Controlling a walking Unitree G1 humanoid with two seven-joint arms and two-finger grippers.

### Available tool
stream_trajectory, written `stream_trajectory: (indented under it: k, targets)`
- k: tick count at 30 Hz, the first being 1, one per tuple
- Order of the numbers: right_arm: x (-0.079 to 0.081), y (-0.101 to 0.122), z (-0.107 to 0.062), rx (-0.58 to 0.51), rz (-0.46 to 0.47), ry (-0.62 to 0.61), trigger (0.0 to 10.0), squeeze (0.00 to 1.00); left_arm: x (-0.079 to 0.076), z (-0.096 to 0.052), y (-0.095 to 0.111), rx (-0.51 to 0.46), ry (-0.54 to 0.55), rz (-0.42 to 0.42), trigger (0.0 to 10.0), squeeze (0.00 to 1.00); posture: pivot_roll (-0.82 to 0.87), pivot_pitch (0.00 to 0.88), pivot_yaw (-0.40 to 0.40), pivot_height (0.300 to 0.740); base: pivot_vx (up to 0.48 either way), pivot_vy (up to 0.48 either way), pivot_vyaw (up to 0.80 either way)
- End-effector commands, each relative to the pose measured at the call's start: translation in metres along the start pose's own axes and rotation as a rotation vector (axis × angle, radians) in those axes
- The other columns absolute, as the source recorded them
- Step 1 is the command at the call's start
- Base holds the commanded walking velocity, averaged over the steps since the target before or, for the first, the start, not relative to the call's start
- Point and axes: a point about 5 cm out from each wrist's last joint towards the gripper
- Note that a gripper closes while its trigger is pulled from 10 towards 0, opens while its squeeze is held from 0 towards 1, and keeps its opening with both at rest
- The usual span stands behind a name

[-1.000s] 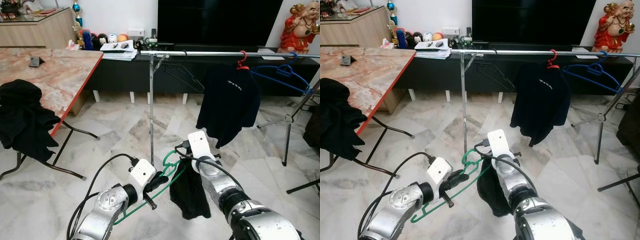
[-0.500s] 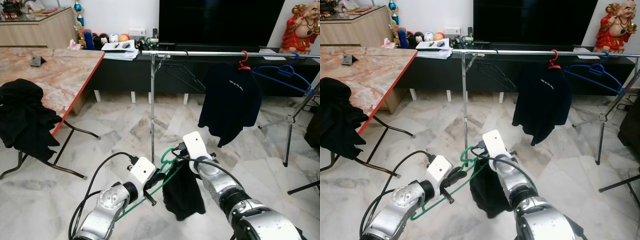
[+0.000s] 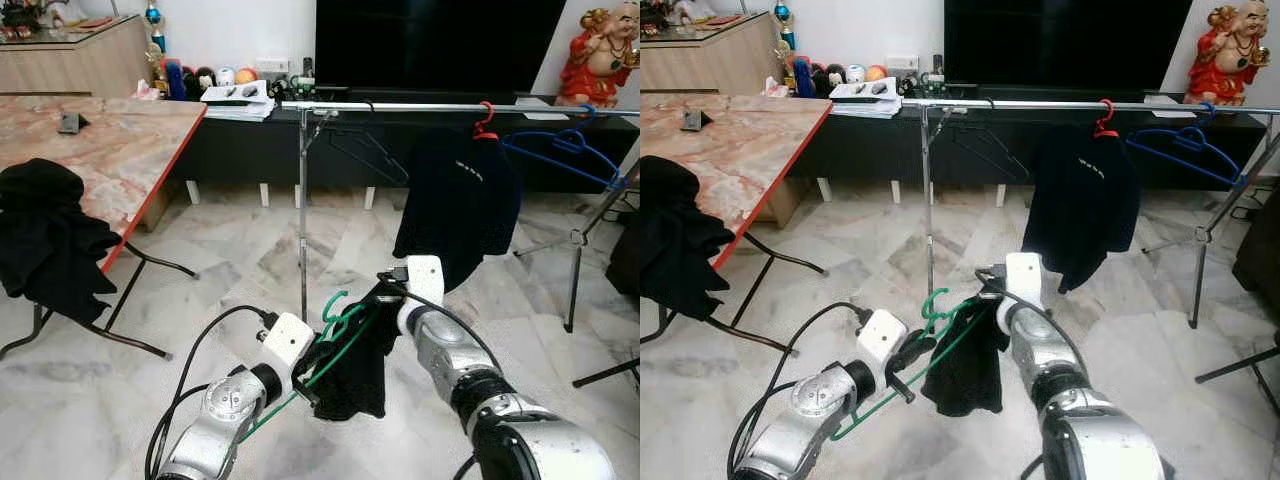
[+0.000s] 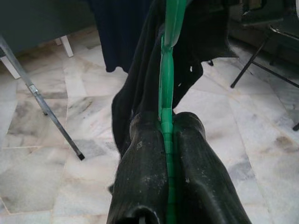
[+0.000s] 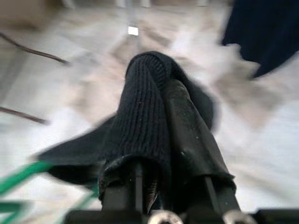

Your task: Hang hanger

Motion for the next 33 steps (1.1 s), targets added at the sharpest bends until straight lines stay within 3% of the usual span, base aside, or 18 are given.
stream_trajectory:
  k: [1,4,6,10,12,13,15,23,24,25,26,30,31,33]
  targets:
    - [0.007,0.012,0.001,-0.074,0.051,0.062,10.0,0.00,0.004,0.002,0.007,-0.044,0.021,-0.008,10.0,0.00,0.08,0.000,-0.064,0.740,0.000,0.000,0.00]
    - [0.009,0.014,0.000,-0.100,0.108,0.092,10.0,0.00,0.004,0.002,0.008,-0.048,0.023,-0.009,10.0,0.00,0.08,0.000,-0.064,0.740,0.000,0.000,0.00]
    - [0.006,0.013,0.000,-0.114,0.194,0.087,10.0,0.00,0.006,0.002,0.009,-0.063,0.045,-0.019,10.0,0.00,0.08,0.000,-0.062,0.740,0.000,0.000,0.00]
    - [0.004,0.011,-0.001,-0.113,0.235,0.083,10.0,0.00,0.008,0.002,0.010,-0.072,0.058,-0.030,10.0,0.00,0.08,0.000,-0.062,0.740,0.000,0.000,0.00]
    - [0.014,0.012,-0.002,-0.136,0.307,0.213,10.0,0.00,0.007,0.002,0.011,-0.081,0.047,-0.047,10.0,0.00,0.07,0.000,-0.056,0.740,0.000,0.000,0.00]
    - [0.014,0.012,-0.002,-0.136,0.307,0.213,10.0,0.00,0.007,0.002,0.011,-0.081,0.047,-0.047,10.0,0.00,0.07,0.000,-0.056,0.740,0.000,0.000,0.00]
    - [0.028,0.009,-0.004,-0.138,0.138,0.351,10.0,0.00,0.004,0.004,0.013,-0.097,0.026,-0.074,10.0,0.00,0.07,0.000,-0.055,0.740,0.000,0.000,0.00]
    - [0.028,0.007,-0.010,-0.153,-0.090,0.468,10.0,0.00,0.001,0.004,0.016,-0.125,0.010,-0.116,10.0,0.00,0.07,0.001,-0.054,0.740,0.000,0.000,0.00]
    - [0.022,0.010,-0.010,-0.162,-0.124,0.448,10.0,0.00,0.002,0.003,0.017,-0.128,0.011,-0.117,10.0,0.00,0.07,0.001,-0.055,0.740,0.000,0.000,0.00]
    - [0.004,0.019,-0.009,-0.177,-0.139,0.320,10.0,0.00,0.003,0.003,0.018,-0.132,0.013,-0.121,10.0,0.00,0.07,0.002,-0.057,0.740,0.000,0.000,0.00]
    - [0.004,0.019,-0.009,-0.177,-0.139,0.320,10.0,0.00,0.003,0.003,0.018,-0.132,0.013,-0.121,10.0,0.00,0.07,0.002,-0.057,0.740,0.000,0.000,0.00]
    - [-0.046,0.029,-0.011,-0.149,-0.107,-0.080,10.0,0.00,0.004,0.002,0.017,-0.138,0.014,-0.137,10.0,0.00,0.07,0.003,-0.057,0.740,0.000,0.000,0.00]
    - [-0.046,0.029,-0.011,-0.149,-0.107,-0.080,10.0,0.00,0.004,0.002,0.017,-0.138,0.014,-0.137,10.0,0.00,0.07,0.003,-0.057,0.740,0.000,0.000,0.00]
    - [-0.066,0.030,-0.015,-0.129,-0.125,-0.215,10.0,0.00,0.003,0.001,0.017,-0.138,0.004,-0.140,10.0,0.00,0.08,0.004,-0.056,0.740,0.000,0.000,0.00]
Point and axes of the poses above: a point about 5 cm out from each wrist's last joint towards the gripper, its own z axis pointing out of the wrist towards the gripper, its own y axis along the axis of the wrist's last joint, x = y × z, and after that the axes turned 3 degrees about -z, right-handed
